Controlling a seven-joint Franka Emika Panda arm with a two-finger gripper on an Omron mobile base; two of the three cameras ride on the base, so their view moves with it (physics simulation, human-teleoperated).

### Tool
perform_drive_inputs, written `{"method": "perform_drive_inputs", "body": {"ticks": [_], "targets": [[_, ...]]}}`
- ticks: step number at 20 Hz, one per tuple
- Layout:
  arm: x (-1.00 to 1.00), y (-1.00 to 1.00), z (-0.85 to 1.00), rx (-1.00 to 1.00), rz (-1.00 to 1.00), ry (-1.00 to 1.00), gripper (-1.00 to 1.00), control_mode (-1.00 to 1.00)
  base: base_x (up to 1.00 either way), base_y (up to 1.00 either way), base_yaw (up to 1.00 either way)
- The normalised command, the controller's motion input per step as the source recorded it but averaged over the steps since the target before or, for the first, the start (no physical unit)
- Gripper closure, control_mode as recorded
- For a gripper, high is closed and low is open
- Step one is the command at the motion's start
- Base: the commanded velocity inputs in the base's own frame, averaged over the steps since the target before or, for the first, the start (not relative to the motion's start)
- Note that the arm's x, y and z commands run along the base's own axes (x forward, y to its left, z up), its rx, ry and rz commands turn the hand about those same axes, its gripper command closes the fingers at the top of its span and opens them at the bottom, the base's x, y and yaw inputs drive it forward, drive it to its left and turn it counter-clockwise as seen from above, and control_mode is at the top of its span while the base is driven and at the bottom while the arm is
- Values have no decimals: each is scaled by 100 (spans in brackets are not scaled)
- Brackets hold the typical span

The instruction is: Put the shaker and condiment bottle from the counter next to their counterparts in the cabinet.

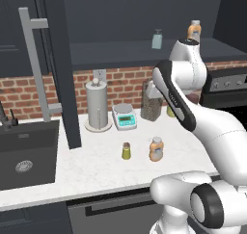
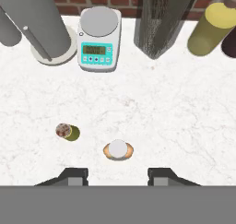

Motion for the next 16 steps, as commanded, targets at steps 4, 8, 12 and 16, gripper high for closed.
{"method": "perform_drive_inputs", "body": {"ticks": [4, 8, 12, 16], "targets": [[-6, 0, 0, 0, 0, -2, -100, -100, 0, 0, 0], [-17, 0, 0, 0, 0, -4, -100, -100, 0, 0, 0], [-24, 0, 0, 0, -1, -5, -100, -100, 0, 0, 0], [-28, 0, 0, 0, -5, -5, -100, -100, 0, 0, 0]]}}
